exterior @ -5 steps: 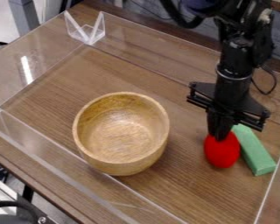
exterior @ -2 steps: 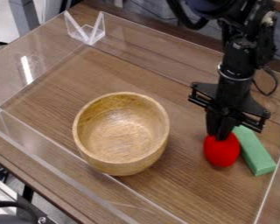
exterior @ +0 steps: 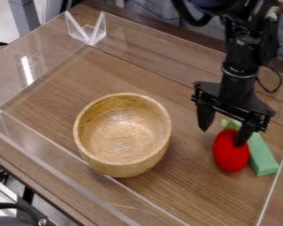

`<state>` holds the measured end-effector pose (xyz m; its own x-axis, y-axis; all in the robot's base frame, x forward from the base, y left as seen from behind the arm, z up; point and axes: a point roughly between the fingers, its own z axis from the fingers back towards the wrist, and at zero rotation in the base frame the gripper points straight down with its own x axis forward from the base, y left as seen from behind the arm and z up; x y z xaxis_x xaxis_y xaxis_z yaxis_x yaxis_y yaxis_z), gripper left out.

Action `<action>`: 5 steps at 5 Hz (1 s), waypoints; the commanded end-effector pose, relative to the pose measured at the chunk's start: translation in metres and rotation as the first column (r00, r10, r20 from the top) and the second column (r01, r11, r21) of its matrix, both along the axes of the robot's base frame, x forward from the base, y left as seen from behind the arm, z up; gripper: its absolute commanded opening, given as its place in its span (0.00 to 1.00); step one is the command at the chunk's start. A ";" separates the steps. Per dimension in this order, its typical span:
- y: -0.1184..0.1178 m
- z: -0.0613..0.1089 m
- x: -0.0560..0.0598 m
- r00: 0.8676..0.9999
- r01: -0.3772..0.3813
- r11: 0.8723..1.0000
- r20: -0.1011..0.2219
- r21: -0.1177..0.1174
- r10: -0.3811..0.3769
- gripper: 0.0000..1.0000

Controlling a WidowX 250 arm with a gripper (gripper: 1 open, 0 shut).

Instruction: Move the red fruit to the right

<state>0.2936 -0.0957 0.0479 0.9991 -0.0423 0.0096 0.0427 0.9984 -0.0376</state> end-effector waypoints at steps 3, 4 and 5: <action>0.024 0.075 0.020 0.983 -0.059 0.995 0.168 -0.079 0.071 1.00; 0.049 0.094 0.027 0.974 -0.088 0.991 0.202 -0.096 0.106 1.00; 0.076 0.099 0.035 0.963 -0.126 0.988 0.229 -0.092 0.144 1.00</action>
